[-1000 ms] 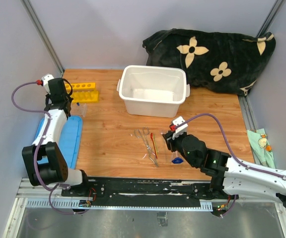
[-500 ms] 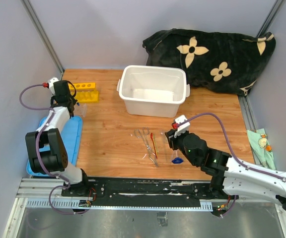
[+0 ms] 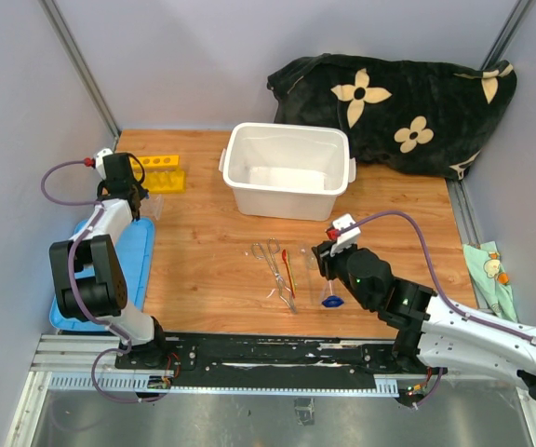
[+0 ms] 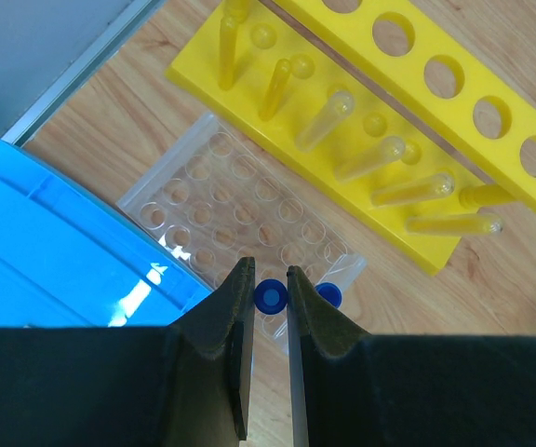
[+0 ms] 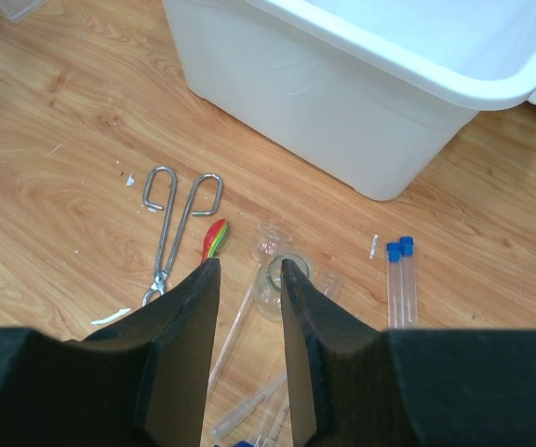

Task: Organize the chemistry lab equipment
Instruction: Insert the test tube into the slot of the test tube rack.

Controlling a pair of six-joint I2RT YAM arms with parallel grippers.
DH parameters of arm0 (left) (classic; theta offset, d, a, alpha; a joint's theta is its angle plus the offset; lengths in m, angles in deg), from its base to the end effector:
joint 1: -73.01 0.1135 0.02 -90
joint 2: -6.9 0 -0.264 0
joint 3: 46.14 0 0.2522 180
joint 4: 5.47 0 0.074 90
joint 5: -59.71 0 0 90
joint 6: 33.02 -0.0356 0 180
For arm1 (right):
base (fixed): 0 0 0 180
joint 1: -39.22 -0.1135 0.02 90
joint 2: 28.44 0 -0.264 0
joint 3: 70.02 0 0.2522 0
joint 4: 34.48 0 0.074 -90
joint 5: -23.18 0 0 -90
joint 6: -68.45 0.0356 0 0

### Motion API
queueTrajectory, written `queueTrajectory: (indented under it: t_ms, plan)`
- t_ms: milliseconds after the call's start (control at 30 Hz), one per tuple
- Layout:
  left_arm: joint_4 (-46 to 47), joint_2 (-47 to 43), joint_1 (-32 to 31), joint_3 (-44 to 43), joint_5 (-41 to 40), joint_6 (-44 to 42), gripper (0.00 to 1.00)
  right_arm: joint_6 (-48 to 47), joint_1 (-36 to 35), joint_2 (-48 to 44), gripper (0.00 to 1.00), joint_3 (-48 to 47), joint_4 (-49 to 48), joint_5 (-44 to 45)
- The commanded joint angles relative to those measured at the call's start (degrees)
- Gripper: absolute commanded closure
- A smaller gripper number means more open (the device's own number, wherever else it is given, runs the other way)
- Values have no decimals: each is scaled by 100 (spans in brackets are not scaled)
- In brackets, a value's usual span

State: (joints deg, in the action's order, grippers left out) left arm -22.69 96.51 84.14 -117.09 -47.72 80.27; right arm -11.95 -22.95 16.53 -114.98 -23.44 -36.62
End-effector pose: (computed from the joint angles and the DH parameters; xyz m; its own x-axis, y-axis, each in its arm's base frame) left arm 0.3361 0.0770 0.2335 -0.3612 -0.4555 -0.8136 -0.6153 0.7721 -0.1591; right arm 0.1037 0.1581 0.2800 -0.1773 -0.0270 -0.9838 -0.5114 0.8566 0.0686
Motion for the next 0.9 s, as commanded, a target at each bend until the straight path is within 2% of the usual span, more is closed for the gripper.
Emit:
queueTrajectory:
  t_ms: [0,433,867]
  plan:
    - [154,98,38,-95,35,70,100,84,122,-82,66,62,-130,-31]
    - [171,126,39,-215,-242,-100,100,102,286,-103,66,108,-152,-134]
    - [86,325,29,-517,-173,-145,100,147,446,-68,66,132,-184,-267]
